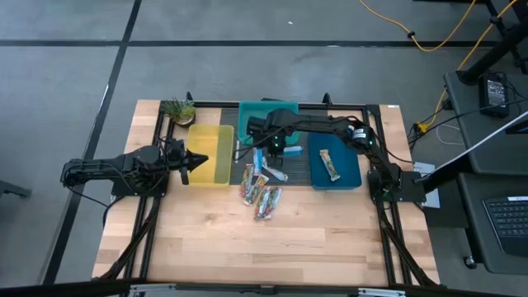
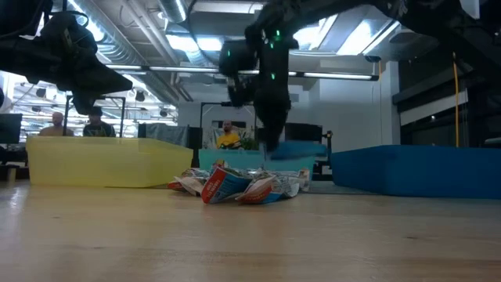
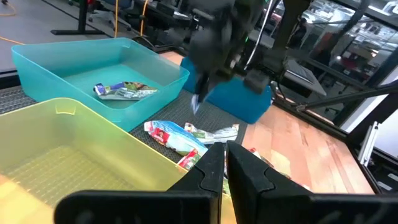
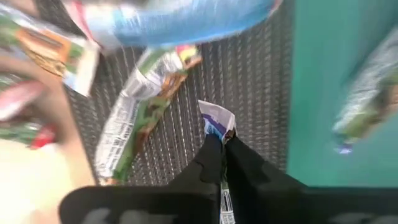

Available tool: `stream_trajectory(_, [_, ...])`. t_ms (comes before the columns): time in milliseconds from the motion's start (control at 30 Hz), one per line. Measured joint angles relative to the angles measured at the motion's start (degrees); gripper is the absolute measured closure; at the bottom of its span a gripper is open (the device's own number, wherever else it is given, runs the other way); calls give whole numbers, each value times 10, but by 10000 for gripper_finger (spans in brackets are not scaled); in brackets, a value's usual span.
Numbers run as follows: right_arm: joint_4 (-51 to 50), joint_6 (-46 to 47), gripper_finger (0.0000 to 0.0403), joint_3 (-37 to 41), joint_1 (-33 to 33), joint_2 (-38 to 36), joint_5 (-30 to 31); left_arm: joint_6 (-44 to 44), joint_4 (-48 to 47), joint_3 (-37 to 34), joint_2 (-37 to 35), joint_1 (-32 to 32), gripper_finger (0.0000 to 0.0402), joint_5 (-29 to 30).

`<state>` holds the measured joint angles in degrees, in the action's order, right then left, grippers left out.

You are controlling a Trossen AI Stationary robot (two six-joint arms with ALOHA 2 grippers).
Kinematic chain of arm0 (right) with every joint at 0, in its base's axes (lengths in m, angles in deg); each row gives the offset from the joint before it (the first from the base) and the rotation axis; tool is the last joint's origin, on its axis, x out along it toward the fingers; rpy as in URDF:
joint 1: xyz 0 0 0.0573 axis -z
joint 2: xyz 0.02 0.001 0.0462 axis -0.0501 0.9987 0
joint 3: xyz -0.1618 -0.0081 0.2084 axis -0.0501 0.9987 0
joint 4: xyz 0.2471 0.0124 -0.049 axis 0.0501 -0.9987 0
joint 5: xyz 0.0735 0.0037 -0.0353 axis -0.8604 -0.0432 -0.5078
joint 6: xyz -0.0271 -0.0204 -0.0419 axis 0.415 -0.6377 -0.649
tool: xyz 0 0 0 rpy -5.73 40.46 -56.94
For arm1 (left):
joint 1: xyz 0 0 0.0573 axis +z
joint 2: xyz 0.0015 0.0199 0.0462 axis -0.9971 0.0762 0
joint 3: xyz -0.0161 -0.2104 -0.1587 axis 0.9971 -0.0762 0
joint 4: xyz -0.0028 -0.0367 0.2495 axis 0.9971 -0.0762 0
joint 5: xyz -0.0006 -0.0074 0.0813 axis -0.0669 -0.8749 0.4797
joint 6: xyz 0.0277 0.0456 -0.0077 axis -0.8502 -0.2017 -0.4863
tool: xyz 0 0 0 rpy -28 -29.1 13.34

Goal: Pick and place Granola Bars by type
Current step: Put the purple granola bar into the green bin

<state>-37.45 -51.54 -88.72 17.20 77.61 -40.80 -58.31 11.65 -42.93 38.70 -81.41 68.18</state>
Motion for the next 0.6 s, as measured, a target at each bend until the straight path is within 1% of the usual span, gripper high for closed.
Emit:
stream_trajectory(67, [-26, 5, 390, -48, -2, 0, 0, 0, 0, 0, 0, 0, 388, 0])
stream_trajectory(233, [-68, 24, 370, -190, -8, -2, 1, -1, 0, 0, 0, 0, 388, 0])
stream_trajectory(267, [-53, 29, 370, -192, -9, -13, 0, -1, 0, 0, 0, 0, 388, 0])
stream_trajectory(300, [-22, 35, 372, -169, -9, -37, -5, -2, 0, 0, 0, 0, 388, 0])
stream_trajectory(367, [-2, 56, 380, -150, -8, -67, -16, -2, 0, 0, 0, 0, 388, 0])
stream_trajectory(500, [-7, 75, 389, -146, -2, -100, -22, -1, 0, 0, 0, 0, 388, -2])
stream_trajectory(600, [-11, 76, 384, -146, 2, -115, -17, -1, 0, 0, 0, 0, 388, -2])
